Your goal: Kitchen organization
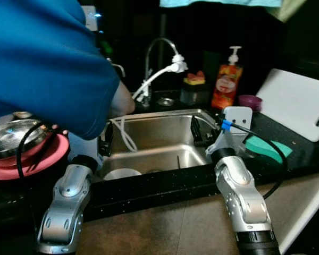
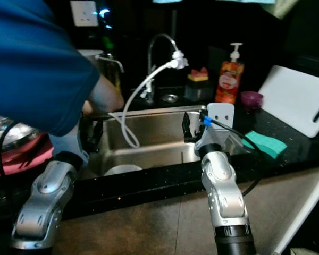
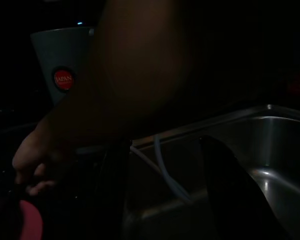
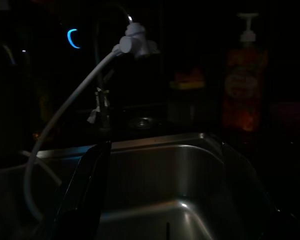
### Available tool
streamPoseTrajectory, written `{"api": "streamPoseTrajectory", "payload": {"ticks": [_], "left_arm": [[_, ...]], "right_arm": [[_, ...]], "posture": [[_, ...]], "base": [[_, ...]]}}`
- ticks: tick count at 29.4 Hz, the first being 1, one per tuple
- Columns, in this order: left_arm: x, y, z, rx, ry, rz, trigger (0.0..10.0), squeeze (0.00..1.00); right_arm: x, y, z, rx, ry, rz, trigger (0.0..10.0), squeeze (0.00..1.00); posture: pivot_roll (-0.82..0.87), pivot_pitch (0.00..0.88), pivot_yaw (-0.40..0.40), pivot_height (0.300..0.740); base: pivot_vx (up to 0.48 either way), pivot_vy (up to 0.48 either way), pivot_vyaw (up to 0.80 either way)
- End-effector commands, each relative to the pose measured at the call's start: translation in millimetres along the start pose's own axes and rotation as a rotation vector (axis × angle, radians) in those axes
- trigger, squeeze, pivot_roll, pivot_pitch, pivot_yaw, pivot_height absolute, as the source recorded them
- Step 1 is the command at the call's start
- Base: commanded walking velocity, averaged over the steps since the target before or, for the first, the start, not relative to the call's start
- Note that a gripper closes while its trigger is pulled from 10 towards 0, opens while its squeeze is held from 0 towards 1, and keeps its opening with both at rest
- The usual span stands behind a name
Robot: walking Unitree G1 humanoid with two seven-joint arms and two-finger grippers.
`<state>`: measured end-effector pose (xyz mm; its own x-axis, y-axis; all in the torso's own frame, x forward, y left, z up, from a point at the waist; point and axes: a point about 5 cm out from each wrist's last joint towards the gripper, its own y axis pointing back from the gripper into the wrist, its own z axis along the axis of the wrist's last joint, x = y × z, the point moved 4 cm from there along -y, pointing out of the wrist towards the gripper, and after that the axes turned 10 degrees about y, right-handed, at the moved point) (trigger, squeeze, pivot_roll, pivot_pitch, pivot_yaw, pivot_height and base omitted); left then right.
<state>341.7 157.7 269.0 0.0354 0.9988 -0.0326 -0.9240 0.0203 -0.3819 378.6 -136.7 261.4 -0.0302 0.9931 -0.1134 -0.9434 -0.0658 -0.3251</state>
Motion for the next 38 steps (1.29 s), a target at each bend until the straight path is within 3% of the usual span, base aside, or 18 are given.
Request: {"api": "streamPoseTrajectory", "payload": {"ticks": [1, 38], "left_arm": [[0.2, -0.3, -2.9, 0.015, -0.003, 0.001, 10.0, 0.00], [0.6, 0.9, -0.9, 0.006, 0.011, -0.002, 10.0, 0.00]], "right_arm": [[0.5, 0.5, 0.4, -0.001, -0.004, 0.000, 10.0, 0.00], [0.2, 1.6, 0.7, -0.001, -0.007, -0.001, 10.0, 0.00]], "posture": [[0.07, 0.047, -0.046, 0.740], [0.07, 0.061, -0.050, 0.740]], "base": [[0.000, 0.000, 0.00], [0.000, 0.000, 0.00]]}}
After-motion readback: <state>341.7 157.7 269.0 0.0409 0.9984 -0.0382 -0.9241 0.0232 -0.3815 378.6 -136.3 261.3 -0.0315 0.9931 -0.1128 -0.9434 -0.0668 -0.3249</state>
